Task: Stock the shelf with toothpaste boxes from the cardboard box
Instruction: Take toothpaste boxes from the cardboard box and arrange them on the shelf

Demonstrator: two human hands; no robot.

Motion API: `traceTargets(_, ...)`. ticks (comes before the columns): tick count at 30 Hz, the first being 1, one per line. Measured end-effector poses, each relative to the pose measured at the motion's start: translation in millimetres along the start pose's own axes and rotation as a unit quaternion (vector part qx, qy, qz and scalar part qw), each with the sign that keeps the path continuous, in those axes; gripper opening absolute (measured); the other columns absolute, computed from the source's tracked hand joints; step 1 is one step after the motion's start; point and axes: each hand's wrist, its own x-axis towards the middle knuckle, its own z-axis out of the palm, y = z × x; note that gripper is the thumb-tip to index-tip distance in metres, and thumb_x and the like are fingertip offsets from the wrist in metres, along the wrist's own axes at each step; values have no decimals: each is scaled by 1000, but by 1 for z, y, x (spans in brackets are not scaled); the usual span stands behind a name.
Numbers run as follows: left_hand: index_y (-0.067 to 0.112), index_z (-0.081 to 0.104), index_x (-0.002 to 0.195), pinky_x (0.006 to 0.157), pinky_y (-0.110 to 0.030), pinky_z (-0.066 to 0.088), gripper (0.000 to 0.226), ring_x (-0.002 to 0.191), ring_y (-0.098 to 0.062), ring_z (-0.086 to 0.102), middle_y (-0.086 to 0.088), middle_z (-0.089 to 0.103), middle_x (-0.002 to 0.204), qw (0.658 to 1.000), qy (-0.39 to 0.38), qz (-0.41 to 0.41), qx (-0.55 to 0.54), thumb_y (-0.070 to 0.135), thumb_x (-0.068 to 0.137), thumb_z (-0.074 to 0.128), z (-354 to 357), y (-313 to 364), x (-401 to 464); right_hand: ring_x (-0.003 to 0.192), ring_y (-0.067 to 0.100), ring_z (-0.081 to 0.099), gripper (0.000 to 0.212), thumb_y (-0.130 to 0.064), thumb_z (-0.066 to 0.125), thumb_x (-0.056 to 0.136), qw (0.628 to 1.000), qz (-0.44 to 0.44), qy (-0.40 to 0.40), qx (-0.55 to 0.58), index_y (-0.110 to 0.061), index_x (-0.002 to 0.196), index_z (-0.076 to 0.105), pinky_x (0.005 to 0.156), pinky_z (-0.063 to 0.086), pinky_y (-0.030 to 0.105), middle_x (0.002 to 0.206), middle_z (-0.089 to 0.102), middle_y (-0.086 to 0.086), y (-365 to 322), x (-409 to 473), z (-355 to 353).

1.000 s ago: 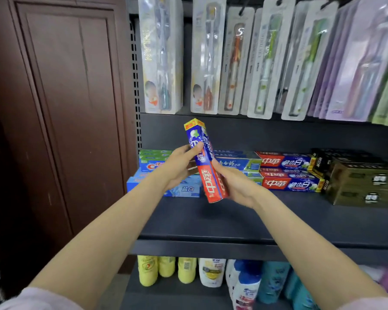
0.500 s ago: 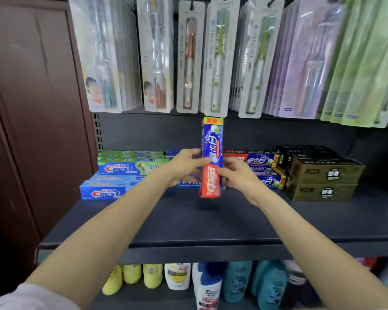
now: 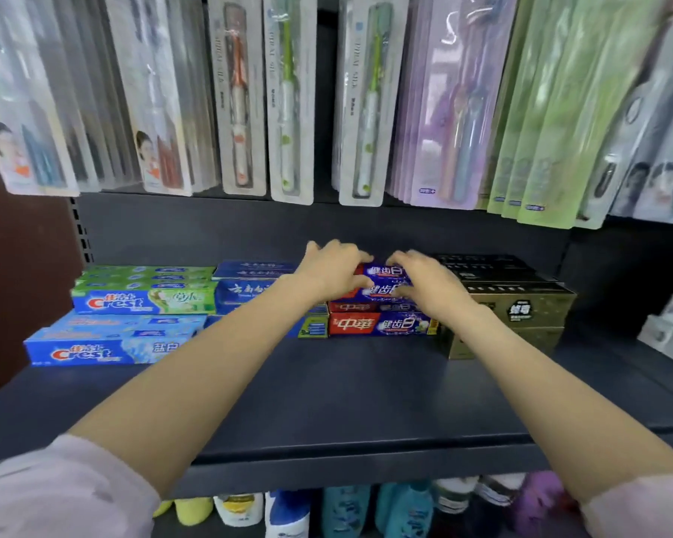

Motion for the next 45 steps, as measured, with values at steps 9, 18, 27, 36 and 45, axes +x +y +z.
traceTargets(9,23,50,134,104,-42,34,46,125,-24,49,-4,56,133,998,2,-60,-23,33,90,60,25,-5,26,120,32,50,45,-1,54,89,999,28,-35,9,-16,132,48,97,45,43,130,49,11,38,33,23)
traceTargets(18,28,44,139,108,-45,30,49,131,-27,39,-6,45,137,991,-17,-128,29,18,92,54,53,6,41,131,32,38,59,-3,53,91,995,36,-93,3,-15,144,32,105,40,43,143,32,9,30,39,52)
traceTargets(27,15,53,125,94,-40,42,34,115,-27,51,-8,56,122,989,117,-67,-55,21,91,50,39,27,-28,117,24,51,34,-13,52,94,988,25,50,145,-12,128,55,101,42,34,126,53,8,-3,-41,28)
traceTargets(36,18,57,92,73,-36,47,13,92,-28,60,-6,68,93,976,-10,-36,-214,29,88,52,62,109,-111,100,31,61,17,-15,54,90,983,118,-54,128,-13,99,68,86,50,39,103,69,12,6,-165,20)
traceTargets(45,9,59,79,69,-34,54,18,71,-28,66,-10,70,77,961,-148,-18,-234,23,89,53,116,214,-157,94,32,61,14,-18,54,87,981,124,-88,117,-13,91,66,82,50,42,97,65,12,71,-268,25)
